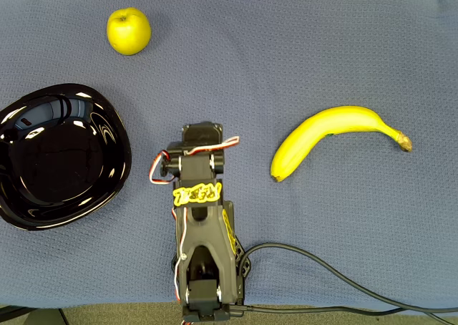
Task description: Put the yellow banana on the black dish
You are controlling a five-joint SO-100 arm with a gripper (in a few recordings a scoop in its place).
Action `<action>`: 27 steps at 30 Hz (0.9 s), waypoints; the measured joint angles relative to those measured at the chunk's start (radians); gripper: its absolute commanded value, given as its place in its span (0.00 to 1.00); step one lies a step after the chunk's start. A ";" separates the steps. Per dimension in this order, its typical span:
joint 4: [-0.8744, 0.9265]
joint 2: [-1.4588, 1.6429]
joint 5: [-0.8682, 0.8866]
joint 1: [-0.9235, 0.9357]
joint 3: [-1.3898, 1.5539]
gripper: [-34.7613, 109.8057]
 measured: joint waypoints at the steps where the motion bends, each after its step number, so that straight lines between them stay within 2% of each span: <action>1: -0.002 -0.026 -0.038 -0.006 -0.020 0.27; 9: -0.112 -0.285 -0.334 0.035 -0.170 0.24; 17: -0.135 -0.626 -0.690 0.123 -0.414 0.28; 23: -0.109 -0.828 -0.813 0.207 -0.563 0.33; 27: -0.008 -0.920 -0.887 0.275 -0.680 0.35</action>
